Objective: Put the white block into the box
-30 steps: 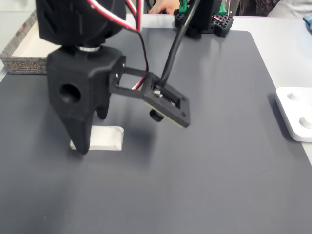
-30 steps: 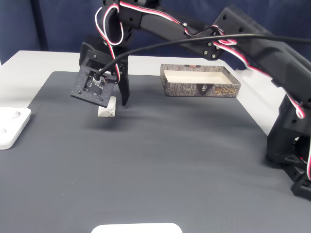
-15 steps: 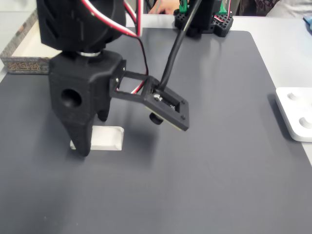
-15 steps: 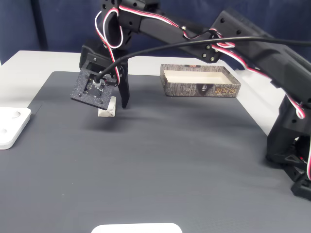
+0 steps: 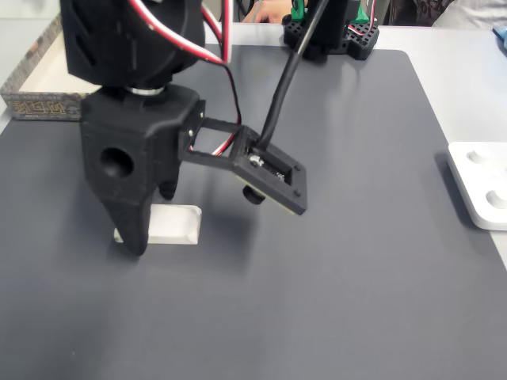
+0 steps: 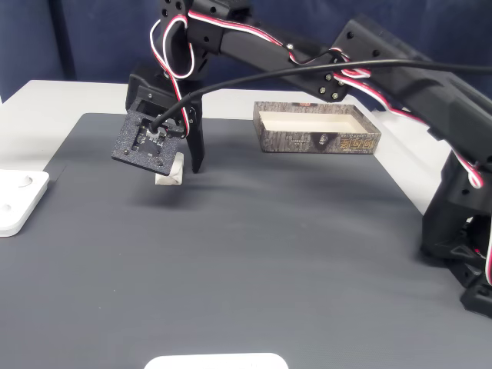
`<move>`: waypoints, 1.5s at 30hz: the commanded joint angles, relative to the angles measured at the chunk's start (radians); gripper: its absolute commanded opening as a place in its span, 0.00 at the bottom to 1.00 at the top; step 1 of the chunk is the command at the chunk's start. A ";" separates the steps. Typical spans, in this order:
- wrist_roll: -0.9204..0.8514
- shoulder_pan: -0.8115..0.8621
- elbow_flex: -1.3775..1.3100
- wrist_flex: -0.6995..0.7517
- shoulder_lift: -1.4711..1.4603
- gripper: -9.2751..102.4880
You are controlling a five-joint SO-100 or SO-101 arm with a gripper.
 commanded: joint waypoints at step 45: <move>-0.038 -0.017 -0.071 0.100 -0.014 0.07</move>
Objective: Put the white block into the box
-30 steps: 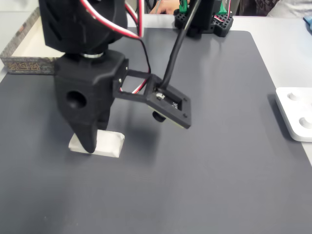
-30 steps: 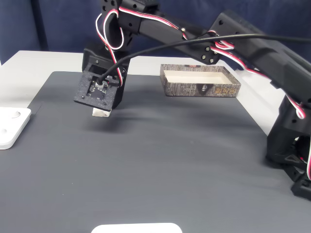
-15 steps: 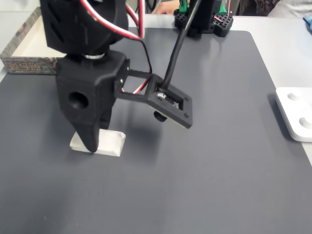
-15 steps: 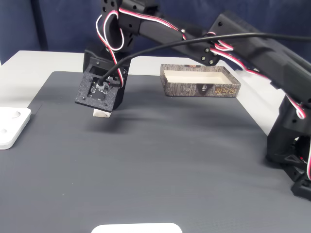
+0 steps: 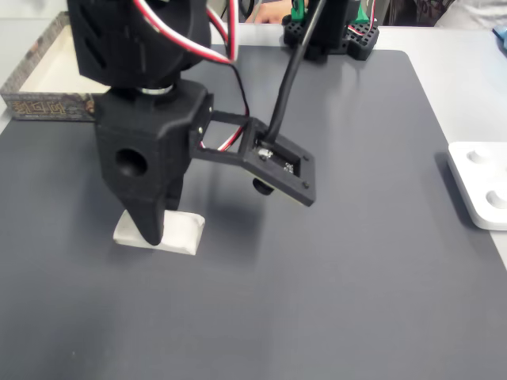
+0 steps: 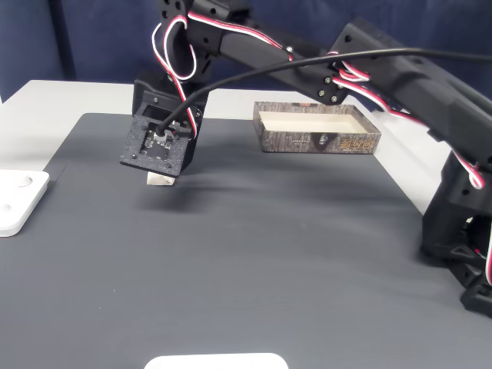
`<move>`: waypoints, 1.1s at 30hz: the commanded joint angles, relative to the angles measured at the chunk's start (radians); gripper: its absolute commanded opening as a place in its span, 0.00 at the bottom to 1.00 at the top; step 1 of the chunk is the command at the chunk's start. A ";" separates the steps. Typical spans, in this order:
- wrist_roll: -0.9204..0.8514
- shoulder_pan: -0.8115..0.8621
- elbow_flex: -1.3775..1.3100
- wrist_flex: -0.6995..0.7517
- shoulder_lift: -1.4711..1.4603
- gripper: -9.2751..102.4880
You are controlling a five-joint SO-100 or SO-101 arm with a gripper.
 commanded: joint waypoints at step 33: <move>-0.370 0.126 0.534 0.057 0.750 0.07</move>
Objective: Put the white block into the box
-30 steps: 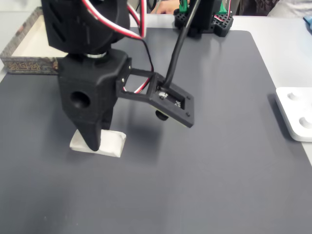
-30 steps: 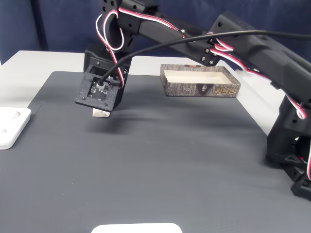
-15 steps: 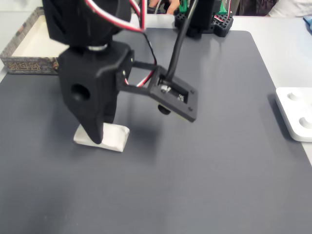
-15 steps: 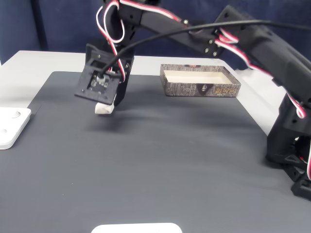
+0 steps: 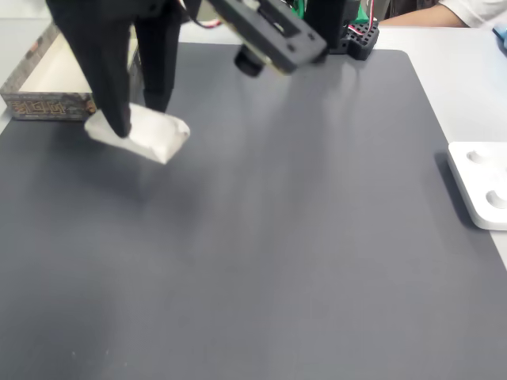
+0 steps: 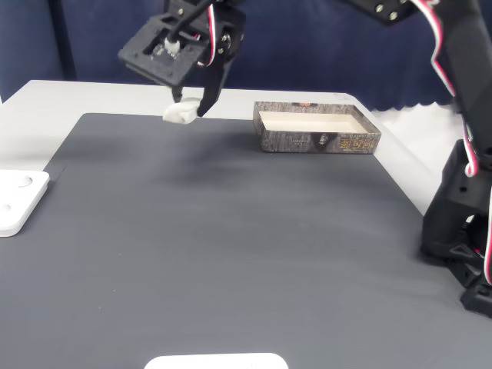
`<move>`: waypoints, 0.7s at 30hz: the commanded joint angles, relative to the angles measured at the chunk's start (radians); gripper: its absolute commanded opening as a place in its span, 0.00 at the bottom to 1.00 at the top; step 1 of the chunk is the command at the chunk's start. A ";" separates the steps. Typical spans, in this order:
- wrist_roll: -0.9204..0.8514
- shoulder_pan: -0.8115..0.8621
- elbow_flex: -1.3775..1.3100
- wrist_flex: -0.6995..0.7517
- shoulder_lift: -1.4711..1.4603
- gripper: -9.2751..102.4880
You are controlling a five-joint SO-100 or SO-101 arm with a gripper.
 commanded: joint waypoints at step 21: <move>-0.522 0.437 0.706 -0.025 0.595 0.07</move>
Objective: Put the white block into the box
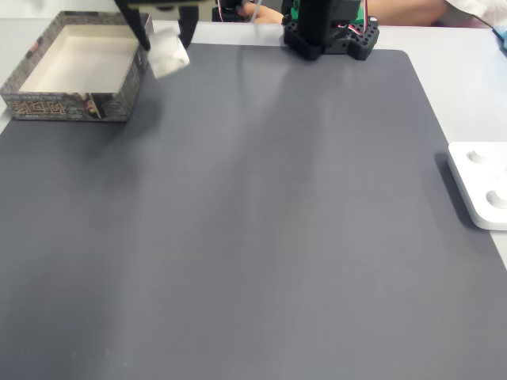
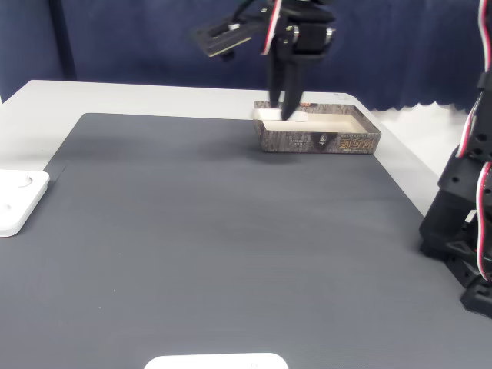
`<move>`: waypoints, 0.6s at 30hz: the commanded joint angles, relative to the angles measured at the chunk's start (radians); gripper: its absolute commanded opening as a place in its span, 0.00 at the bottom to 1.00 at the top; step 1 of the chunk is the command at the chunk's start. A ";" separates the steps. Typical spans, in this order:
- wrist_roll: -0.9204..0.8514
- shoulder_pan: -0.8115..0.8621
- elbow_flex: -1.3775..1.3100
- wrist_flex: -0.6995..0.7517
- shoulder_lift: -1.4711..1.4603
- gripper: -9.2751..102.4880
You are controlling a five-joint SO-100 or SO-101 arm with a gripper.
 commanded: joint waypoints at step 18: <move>0.430 0.348 -0.405 -0.189 -0.279 0.07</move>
